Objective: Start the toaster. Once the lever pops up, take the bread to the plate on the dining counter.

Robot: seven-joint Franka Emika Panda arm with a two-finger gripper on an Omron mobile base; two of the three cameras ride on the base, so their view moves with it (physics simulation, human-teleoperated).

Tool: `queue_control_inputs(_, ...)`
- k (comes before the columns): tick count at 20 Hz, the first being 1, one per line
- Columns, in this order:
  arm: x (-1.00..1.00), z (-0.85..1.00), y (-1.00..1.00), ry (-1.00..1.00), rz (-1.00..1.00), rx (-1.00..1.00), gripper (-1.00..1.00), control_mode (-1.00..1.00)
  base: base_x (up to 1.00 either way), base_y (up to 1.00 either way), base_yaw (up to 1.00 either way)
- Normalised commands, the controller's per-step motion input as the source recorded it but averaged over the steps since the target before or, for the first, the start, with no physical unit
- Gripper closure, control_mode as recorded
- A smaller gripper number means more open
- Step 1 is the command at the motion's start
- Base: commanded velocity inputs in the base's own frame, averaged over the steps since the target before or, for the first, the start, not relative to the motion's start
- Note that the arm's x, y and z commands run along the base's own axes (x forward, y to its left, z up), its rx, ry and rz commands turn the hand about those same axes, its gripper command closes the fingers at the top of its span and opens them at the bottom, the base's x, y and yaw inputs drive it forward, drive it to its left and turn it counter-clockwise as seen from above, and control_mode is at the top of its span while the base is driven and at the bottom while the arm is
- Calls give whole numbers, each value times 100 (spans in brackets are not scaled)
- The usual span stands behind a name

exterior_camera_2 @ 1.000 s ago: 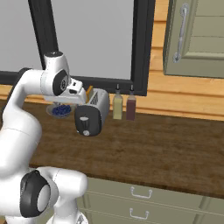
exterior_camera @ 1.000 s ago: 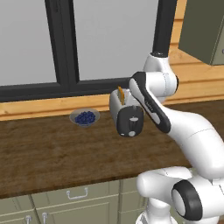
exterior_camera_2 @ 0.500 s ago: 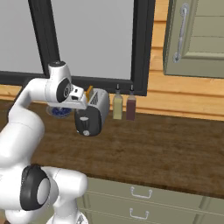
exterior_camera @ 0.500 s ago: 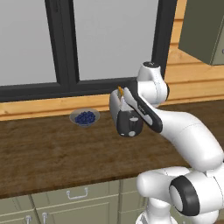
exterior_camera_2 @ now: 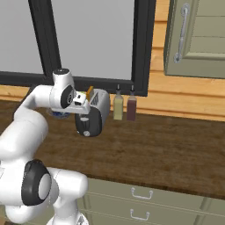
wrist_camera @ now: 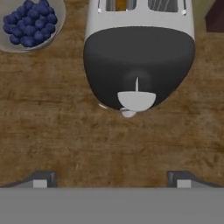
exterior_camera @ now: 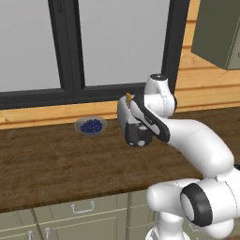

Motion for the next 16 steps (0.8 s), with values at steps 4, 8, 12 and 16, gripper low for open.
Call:
queue_control_inputs(4,31,-31,2,0,0,0,-100,-100,0,0,0)
queue_control_inputs(8,41,-21,5,0,0,0,-100,-100,0,0,0)
queue_control_inputs(12,38,-17,13,0,0,0,-100,-100,0,0,0)
queue_control_inputs(16,30,-21,19,0,0,0,-100,-100,0,0,0)
